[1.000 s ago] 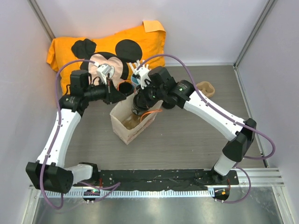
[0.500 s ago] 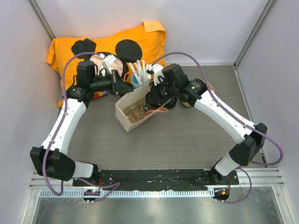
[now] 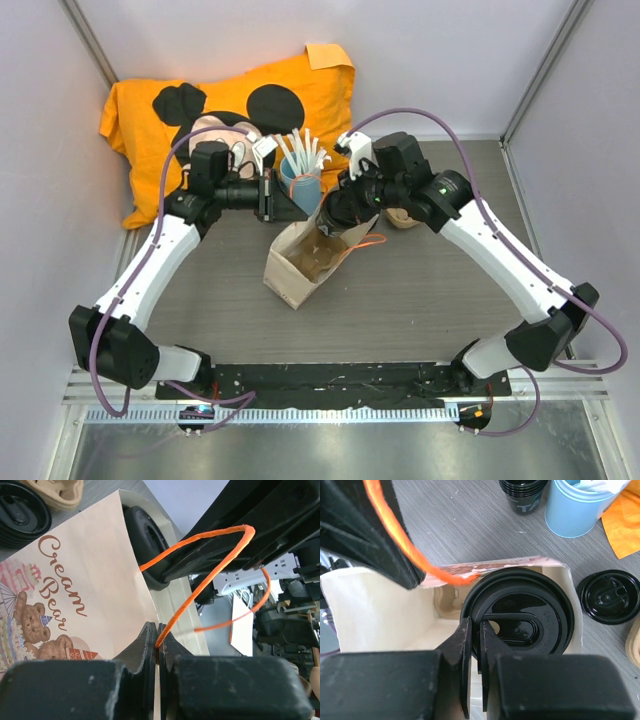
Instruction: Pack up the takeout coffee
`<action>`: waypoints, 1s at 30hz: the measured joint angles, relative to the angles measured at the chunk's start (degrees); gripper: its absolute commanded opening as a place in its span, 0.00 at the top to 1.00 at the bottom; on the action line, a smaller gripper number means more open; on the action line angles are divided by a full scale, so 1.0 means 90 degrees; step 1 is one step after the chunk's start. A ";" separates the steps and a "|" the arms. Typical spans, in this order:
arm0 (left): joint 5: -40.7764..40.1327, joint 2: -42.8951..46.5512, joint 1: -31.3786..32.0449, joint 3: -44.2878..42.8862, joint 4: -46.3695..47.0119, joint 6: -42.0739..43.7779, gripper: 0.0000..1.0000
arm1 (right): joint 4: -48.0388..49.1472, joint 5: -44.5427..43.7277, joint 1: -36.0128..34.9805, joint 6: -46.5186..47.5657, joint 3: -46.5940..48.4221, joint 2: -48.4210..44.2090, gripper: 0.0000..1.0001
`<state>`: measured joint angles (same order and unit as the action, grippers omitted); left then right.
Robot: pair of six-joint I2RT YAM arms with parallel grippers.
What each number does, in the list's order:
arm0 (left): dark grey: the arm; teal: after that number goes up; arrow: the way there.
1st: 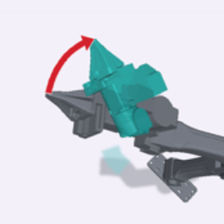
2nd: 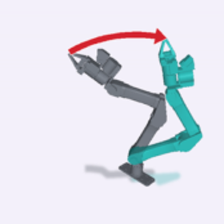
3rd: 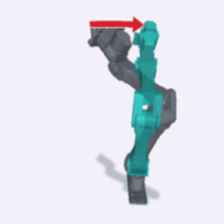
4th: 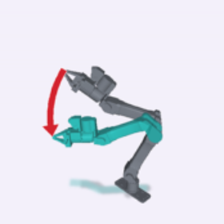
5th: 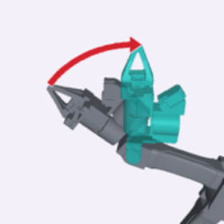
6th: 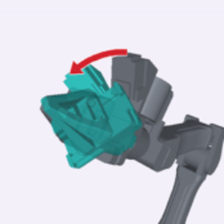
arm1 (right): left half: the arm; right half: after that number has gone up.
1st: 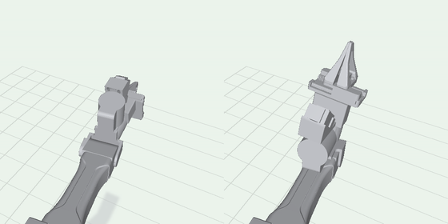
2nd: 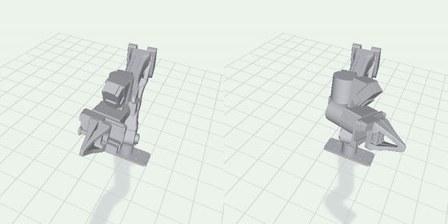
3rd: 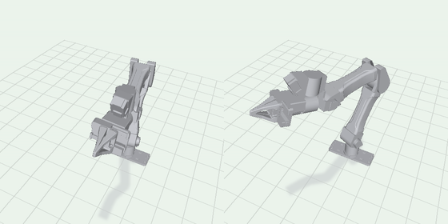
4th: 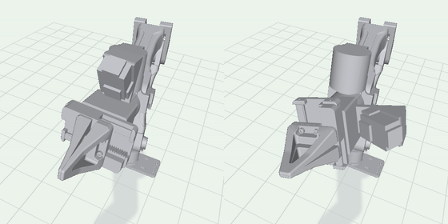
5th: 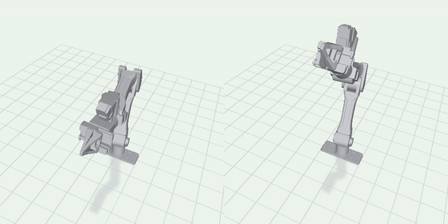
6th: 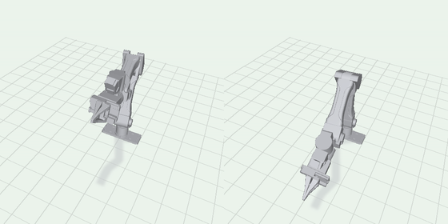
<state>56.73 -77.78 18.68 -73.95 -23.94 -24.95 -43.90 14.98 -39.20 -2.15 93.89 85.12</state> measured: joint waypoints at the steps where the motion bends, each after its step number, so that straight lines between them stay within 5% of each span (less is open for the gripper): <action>1: 0.0049 0.0000 0.0005 0.0000 0.0007 -0.0015 0.98 | -0.0039 0.0061 0.0029 0.0022 -0.0036 -0.0100 0.99; 7: 0.0151 -0.0061 0.0005 0.0000 0.0277 -0.0272 0.92 | -0.0136 0.0238 0.0114 0.0104 -0.0124 -0.0374 0.99; 19: -0.0092 -0.0221 -0.0306 0.0525 0.1161 -0.1064 0.48 | -0.0177 0.0250 0.0114 0.0136 -0.0170 -0.0058 0.99; 30: -0.0850 -0.0202 -0.0369 -0.0427 0.0027 0.0267 0.32 | -0.0228 0.0138 0.0114 0.0146 0.0146 0.0364 0.99</action>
<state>49.08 -79.59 15.35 -77.80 -23.70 -22.55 -45.95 16.23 -38.17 -0.84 95.20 88.40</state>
